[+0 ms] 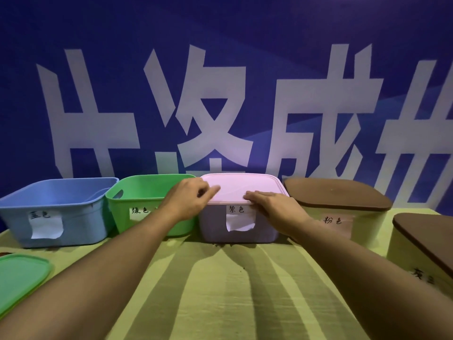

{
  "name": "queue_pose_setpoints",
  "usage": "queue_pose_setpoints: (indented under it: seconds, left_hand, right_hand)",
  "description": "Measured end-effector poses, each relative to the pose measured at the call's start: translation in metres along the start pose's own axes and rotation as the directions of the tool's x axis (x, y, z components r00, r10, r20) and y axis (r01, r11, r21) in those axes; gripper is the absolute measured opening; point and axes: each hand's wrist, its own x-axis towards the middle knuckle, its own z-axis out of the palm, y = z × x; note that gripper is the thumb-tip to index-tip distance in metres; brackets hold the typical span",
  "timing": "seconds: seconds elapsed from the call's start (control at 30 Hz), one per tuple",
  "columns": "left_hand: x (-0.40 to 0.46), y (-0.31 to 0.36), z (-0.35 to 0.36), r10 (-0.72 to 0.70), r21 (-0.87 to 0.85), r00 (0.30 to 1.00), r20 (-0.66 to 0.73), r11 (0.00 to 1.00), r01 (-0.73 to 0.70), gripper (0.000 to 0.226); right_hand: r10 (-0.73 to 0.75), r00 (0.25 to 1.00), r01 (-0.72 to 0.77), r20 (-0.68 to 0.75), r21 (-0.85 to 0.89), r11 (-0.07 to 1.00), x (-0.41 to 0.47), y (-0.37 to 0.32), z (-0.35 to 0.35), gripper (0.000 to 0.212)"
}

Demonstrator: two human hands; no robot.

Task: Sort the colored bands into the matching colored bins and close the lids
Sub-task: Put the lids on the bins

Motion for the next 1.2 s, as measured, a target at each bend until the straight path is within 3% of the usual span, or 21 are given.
queue_pose_setpoints:
  seconds: [0.07,0.17,0.3,0.43,0.5,0.67,0.83,1.2]
  left_hand:
    - [0.027,0.012,0.005,-0.153,-0.037,0.988,0.018,0.987,0.153,0.046]
    - [0.057,0.02,0.022,-0.236,0.007,0.966,0.108,0.972,0.237,0.049]
    - [0.071,0.019,0.036,-0.274,0.166,0.926,0.26,0.957,0.236,0.07]
    - [0.074,0.014,0.041,-0.289,0.257,0.869,0.402,0.946,0.196,0.077]
    - [0.073,0.016,0.041,-0.308,0.276,0.854,0.419,0.939,0.203,0.078]
    - [0.073,0.018,0.041,-0.324,0.311,0.843,0.429,0.929,0.199,0.08]
    - [0.078,0.016,0.041,-0.337,0.321,0.829,0.446,0.925,0.203,0.086]
    - [0.084,0.017,0.042,-0.309,0.338,0.877,0.369,0.923,0.183,0.092]
  right_hand:
    - [0.003,1.0,-0.002,-0.013,0.028,1.0,0.001,-0.001,0.003,0.043]
    - [0.033,0.999,-0.031,-0.025,0.063,0.998,0.003,0.001,0.01,0.049]
    - [0.09,0.995,-0.087,-0.048,0.076,0.993,0.013,0.002,0.005,0.047]
    - [0.289,0.955,-0.247,-0.061,0.37,0.895,0.05,0.014,0.007,0.041]
    - [0.306,0.952,-0.299,0.012,0.253,0.92,0.07,0.019,0.01,0.044]
    - [0.367,0.904,-0.376,0.222,-0.001,0.927,0.104,0.027,0.016,0.075]
    - [0.359,0.898,-0.358,0.254,-0.049,0.932,0.107,0.032,0.024,0.08]
    - [0.357,0.892,-0.344,0.279,-0.095,0.934,0.115,0.037,0.023,0.08]
